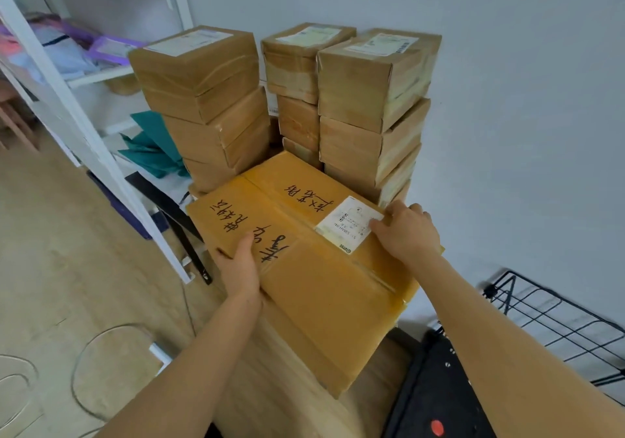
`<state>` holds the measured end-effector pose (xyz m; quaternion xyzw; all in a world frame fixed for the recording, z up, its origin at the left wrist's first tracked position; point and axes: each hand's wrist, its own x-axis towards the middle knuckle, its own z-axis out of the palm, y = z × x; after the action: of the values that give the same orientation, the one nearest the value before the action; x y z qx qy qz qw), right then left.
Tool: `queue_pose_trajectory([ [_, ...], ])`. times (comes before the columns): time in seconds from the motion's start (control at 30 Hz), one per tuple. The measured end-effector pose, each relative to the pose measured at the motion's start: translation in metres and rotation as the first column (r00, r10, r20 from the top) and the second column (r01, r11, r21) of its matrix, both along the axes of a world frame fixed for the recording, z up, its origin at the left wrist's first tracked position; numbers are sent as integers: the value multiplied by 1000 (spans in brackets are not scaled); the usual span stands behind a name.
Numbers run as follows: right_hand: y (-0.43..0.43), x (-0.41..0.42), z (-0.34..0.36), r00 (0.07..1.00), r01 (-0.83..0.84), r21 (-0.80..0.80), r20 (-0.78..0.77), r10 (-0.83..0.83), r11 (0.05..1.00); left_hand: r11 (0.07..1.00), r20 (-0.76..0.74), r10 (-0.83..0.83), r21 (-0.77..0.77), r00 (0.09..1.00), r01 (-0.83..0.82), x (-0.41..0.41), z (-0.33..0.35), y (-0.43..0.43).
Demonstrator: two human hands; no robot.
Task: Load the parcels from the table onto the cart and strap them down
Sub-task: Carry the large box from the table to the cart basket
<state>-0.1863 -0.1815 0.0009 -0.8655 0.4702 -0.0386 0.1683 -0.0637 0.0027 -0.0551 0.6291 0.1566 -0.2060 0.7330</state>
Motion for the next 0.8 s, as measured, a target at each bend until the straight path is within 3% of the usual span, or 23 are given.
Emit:
queue_pose_trajectory([
  [0.17,9,5,-1,999,-19,162,36,13,987,996,-59,-84,-1,995,84,3,1,18],
  [0.3,20,14,0,997,-74,169,-7,77,983,986,-77,-166,16,983,168,1,7,26],
  [0.5,36,11,-5,995,-23,292,101,-7,956,976,-110,-214,4,971,216,4,7,47],
  [0.67,65,-1,-6,996,-23,212,90,4,977,955,-57,-293,41,954,295,2,7,61],
  [0.8,86,-6,-6,992,70,175,95,-87,982,934,-80,-351,41,933,355,3,9,70],
])
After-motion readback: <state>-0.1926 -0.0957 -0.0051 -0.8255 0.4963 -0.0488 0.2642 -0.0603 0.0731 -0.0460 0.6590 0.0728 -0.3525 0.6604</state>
